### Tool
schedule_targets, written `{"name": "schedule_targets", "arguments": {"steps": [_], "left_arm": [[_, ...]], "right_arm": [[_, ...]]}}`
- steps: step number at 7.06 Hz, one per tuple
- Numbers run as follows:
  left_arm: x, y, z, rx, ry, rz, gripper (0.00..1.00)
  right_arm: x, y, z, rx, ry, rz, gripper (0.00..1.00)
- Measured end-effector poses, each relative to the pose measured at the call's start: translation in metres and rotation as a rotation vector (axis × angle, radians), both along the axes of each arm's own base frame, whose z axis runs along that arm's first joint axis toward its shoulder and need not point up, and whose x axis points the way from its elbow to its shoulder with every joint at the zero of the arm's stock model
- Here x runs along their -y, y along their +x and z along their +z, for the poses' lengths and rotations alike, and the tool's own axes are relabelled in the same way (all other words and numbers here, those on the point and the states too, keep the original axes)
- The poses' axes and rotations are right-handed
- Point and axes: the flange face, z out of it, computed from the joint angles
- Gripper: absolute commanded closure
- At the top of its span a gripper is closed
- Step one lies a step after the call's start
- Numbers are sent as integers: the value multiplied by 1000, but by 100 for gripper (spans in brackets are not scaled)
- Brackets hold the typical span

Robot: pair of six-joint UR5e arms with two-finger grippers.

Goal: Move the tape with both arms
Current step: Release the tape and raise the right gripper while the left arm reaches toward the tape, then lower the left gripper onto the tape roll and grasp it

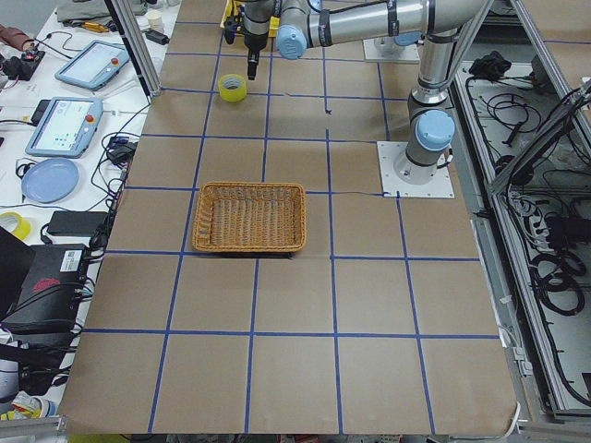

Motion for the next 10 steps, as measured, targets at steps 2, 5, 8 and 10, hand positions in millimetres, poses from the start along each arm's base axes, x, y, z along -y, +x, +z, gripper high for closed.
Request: {"name": "schedule_targets", "arguments": {"steps": [2,5,8,10], "left_arm": [[42,-23,-24,-12,1,-19,0],[115,-42,-68,-52,24,-31,0],[153,-53,-132,-51,76,-42,0],[157,-84,-164,-65,104,-61,0]], "right_arm": [[-18,-3,9,-10,21,0,0],[-25,-1,14,-10,15,5,0],[-26,-1,15,-10,12,6,0],[-27,-1,16,-13,12,6,0]]}}
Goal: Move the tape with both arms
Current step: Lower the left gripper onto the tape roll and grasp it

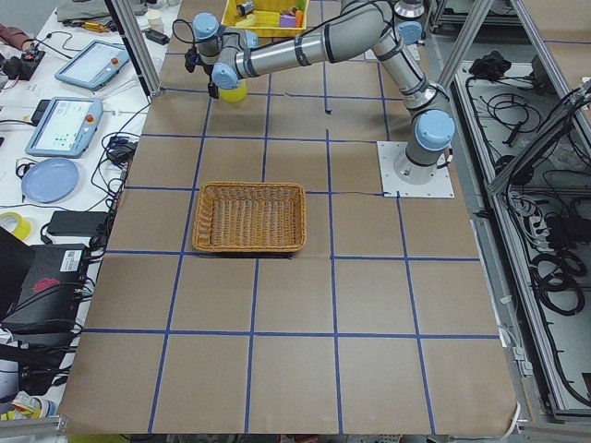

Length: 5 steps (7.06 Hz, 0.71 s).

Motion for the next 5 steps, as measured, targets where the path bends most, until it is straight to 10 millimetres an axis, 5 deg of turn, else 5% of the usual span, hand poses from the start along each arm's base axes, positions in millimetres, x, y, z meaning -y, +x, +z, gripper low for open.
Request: {"name": "schedule_targets", "arguments": {"steps": [1,2,3,4,5], "left_arm": [[-3,-13,-13,-4,14,1,0],[-6,-19,-22,-5,28,0,13],[-11,-23,-29,-2,41,-3,74],[-16,-25,-35,2,51,-13,100],[-22,-26,-39,6,60,-25,100]], "right_arm": [[0,0,0,-1,1,0,0],[0,0,0,-2,1,1,0],[0,0,0,-3,2,1,0],[0,0,-1,-4,4,0,0],[0,-1,-1,-5,7,0,0]]}}
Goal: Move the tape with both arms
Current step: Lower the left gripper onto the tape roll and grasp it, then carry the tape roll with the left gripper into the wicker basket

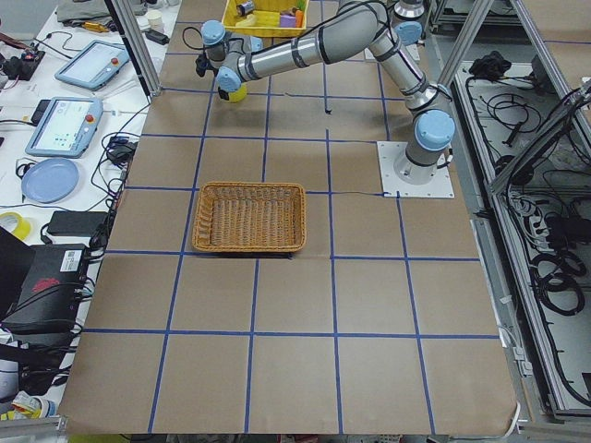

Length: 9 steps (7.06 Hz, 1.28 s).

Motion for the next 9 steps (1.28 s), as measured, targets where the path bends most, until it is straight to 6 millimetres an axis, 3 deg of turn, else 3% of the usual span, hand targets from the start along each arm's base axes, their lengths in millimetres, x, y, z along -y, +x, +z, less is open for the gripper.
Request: {"name": "schedule_targets", "arguments": {"steps": [3,4,5,7,9], "left_arm": [[-11,8,6,47,-3,-18,100],[-10,19,15,102,-21,-35,100],[-5,46,31,141,-30,-32,100],[10,149,80,165,-22,-14,100],[3,248,132,200,-12,1,100]], "right_arm": [[0,0,0,-1,2,0,0],[0,0,0,-2,3,0,0],[-1,0,0,-4,3,0,0],[-1,0,0,-5,4,0,0],[-1,-1,0,-5,4,0,0]]}}
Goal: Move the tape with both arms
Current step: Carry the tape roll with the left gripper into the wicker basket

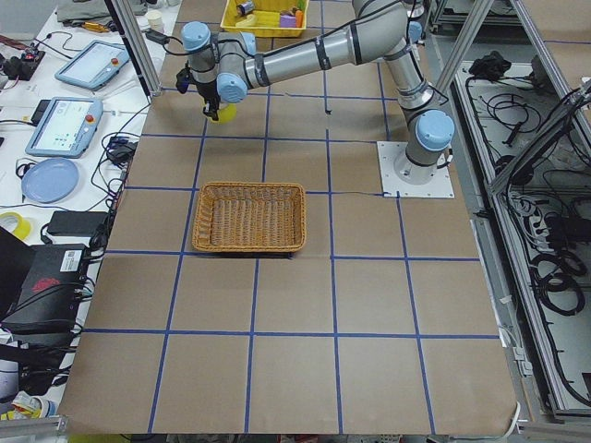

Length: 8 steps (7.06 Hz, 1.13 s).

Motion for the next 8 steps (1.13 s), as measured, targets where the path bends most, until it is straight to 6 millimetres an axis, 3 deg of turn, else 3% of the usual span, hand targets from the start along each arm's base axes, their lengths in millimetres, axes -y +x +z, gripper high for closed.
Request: {"name": "schedule_targets", "arguments": {"steps": [1,4,6,8], "left_arm": [[-10,49,13,41,17,23,100],[-66,211,1,85,79,14,100],[-107,277,-19,63,110,-10,100],[-142,318,-50,55,113,-30,100]], "right_arm": [[0,0,0,0,0,0,0],[0,0,0,-1,0,0,0],[0,0,0,0,0,0,0],[0,0,0,0,0,0,0]]}}
